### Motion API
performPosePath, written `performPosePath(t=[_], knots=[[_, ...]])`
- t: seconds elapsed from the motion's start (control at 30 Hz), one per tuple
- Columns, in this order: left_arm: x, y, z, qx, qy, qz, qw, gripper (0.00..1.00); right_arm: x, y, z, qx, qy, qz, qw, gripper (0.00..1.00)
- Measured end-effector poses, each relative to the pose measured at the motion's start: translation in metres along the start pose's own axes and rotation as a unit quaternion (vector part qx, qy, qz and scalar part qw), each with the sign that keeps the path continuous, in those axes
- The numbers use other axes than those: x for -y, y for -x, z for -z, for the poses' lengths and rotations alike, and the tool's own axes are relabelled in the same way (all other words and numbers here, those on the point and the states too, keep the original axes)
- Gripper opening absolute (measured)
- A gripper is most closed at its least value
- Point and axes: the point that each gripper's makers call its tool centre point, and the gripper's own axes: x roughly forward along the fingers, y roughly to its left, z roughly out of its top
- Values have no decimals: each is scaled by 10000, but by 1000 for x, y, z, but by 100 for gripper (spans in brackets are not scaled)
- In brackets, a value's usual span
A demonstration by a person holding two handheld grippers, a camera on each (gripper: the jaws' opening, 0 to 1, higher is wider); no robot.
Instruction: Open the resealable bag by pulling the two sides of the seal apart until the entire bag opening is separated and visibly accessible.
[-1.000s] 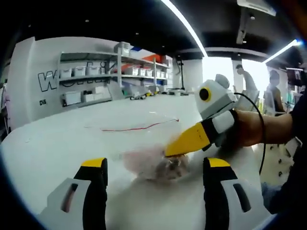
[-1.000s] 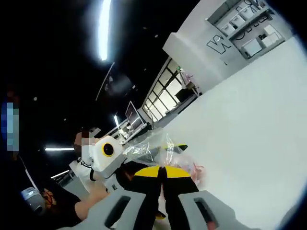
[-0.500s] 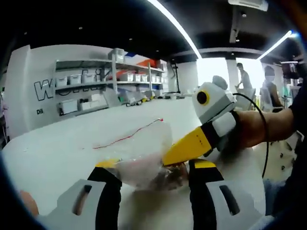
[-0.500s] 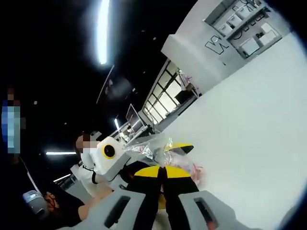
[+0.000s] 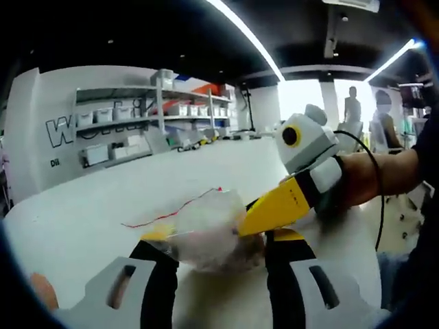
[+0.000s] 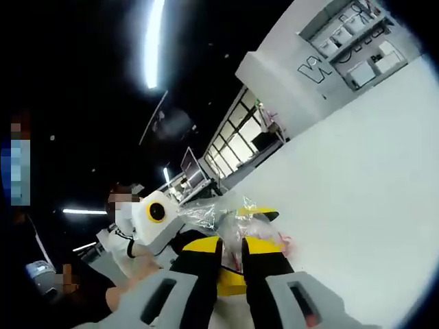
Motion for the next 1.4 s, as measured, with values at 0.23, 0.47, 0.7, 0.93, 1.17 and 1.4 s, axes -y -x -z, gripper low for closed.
performPosePath(t=[0.23,0.47,0.7,0.93,1.17,1.4], knots=[[1,1,-4,76,-19,13,10000,46,5,16,4,-91,242,236,9994,27],[3,0,-6,70,-145,16,9999,45,-3,37,-30,164,307,381,9987,25],[8,-4,-9,30,-337,38,9994,44,-40,22,-56,-819,938,495,9910,25],[12,-8,-16,104,-372,93,9992,43,-48,4,-55,-1590,1543,772,9721,25],[18,-12,-20,121,-397,142,9990,43,-43,7,-49,-1819,1734,959,9631,25],[20,-14,-22,129,-423,170,9989,43,-46,10,-48,-1891,1807,983,9602,25]])
